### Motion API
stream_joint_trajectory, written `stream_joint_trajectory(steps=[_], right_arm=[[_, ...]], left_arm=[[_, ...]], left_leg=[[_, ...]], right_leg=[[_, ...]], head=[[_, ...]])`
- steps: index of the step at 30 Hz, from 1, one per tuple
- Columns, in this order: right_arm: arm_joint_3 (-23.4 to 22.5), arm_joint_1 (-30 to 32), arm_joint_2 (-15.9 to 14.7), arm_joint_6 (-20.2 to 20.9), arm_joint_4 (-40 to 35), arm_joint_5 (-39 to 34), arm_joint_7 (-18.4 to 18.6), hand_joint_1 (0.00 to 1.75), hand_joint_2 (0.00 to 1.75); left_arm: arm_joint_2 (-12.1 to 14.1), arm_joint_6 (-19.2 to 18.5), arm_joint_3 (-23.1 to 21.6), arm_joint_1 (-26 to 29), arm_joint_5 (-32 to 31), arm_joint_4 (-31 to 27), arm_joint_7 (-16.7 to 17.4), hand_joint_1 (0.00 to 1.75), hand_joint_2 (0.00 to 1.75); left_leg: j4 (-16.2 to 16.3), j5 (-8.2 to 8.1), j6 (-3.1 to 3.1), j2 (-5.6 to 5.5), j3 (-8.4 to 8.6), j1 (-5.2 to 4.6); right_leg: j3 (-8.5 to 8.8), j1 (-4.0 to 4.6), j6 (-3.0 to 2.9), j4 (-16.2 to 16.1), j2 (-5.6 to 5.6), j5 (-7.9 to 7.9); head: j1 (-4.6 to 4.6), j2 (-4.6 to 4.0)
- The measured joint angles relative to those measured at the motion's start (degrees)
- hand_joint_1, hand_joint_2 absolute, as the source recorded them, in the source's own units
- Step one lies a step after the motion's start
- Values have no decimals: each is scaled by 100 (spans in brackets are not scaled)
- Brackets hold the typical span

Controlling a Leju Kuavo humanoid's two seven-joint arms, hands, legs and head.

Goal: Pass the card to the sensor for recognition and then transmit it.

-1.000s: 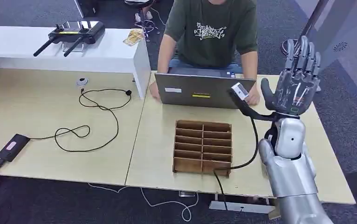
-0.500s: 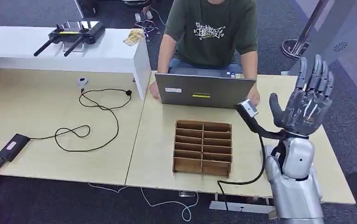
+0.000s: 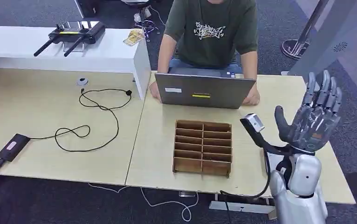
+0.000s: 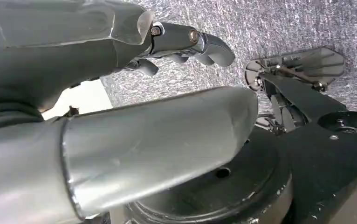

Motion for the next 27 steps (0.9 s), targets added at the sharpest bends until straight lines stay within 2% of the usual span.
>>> stream_joint_trajectory(steps=[27], right_arm=[[-395, 1371, 59, 13, -1204, 74, -203, 0, 175]], left_arm=[[-151, 0, 44, 70, 109, -184, -55, 0, 0]], left_leg=[[-1, -4, 0, 1, 0, 0]], right_leg=[[-1, 0, 0, -2, 0, -2]], head=[[-2, 0]])
